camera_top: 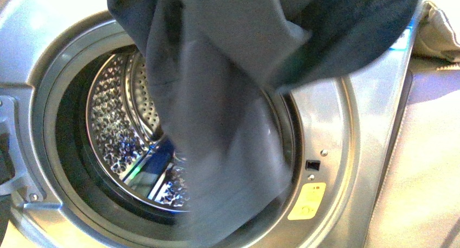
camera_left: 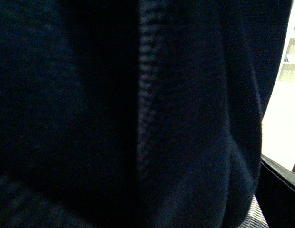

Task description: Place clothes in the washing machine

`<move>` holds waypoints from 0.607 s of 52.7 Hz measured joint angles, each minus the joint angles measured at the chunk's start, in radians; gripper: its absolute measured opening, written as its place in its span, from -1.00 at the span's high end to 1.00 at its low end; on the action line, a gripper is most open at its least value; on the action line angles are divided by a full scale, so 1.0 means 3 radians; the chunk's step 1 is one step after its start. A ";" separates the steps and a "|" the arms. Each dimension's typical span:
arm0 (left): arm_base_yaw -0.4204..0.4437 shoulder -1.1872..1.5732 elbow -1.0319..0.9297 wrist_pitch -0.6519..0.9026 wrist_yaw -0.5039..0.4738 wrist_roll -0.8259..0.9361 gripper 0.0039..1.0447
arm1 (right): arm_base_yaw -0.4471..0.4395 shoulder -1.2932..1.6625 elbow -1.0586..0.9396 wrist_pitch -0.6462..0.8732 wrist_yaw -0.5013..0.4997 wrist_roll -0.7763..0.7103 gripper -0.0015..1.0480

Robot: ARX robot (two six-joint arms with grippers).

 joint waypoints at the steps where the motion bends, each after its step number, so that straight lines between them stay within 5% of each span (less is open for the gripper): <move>1: -0.0023 0.0025 0.0038 -0.0047 -0.0070 0.0004 -0.88 | 0.0000 0.0000 0.0000 0.0000 0.0000 0.0000 0.83; 18: -0.0086 0.0210 0.0186 -0.0081 -0.0610 0.0221 -0.84 | -0.0004 0.0000 0.0000 0.0000 0.0015 0.0000 0.83; 27: 0.0055 0.0191 0.0175 -0.0123 -0.0734 0.0174 -0.30 | -0.0003 0.0000 0.0000 0.0000 0.0010 0.0000 0.83; 32: 0.0165 0.0155 0.0139 -0.0144 -0.0734 0.0123 0.03 | -0.0003 0.0000 0.0000 0.0000 -0.0004 0.0000 0.51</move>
